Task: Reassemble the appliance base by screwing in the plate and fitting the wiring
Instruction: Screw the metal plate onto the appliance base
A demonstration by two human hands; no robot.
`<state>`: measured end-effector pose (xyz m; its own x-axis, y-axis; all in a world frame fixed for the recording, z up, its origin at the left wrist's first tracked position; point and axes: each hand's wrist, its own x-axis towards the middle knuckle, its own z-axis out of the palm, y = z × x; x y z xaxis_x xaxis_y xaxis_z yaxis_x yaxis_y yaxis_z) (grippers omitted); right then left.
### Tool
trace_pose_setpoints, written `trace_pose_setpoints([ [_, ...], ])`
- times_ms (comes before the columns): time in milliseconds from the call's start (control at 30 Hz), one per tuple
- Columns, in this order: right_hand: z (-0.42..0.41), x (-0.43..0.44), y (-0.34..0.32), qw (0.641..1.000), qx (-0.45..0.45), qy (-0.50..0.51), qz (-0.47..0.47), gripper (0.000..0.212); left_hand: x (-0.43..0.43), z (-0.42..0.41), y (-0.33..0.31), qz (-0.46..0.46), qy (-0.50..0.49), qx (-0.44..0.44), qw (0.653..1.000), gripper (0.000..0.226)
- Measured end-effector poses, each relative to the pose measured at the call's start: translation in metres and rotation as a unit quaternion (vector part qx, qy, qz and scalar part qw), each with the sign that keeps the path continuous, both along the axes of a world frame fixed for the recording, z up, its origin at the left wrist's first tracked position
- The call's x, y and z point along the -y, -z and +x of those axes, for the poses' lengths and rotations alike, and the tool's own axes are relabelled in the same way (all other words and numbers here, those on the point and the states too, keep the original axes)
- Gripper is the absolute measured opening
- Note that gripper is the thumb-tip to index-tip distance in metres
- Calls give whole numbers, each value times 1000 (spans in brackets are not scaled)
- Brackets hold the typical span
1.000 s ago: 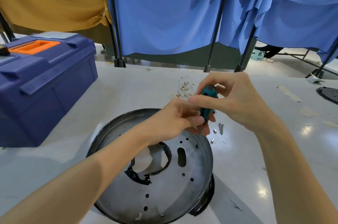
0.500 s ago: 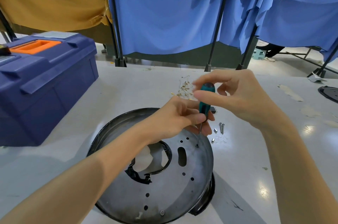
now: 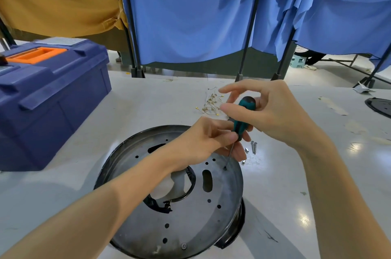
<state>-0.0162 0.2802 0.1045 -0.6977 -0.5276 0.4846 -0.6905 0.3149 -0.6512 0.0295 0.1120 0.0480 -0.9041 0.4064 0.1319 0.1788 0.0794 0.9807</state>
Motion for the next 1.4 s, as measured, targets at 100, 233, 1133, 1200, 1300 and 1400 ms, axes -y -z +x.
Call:
trace_pose_setpoints([
  [100,1,-1,1,1000,-13,-1,-20,14,0,2,1,20,-4,13,1000,24],
  [233,3,17,10,993,-67,100,-12,39,-4,3,0,43,-20,3,999,27],
  [1133,9,4,-4,998,5,57,-21,24,-1,1,6,65,4,39,997,34],
  [1200,6,14,4,989,-46,141,-6,41,-5,1,6,66,-12,36,997,36],
  [1300,4,22,9,969,-105,219,45,55,-5,-1,4,69,-26,37,997,27],
  [1400,7,13,-1,986,-52,142,68,53,0,0,5,81,9,44,996,19],
])
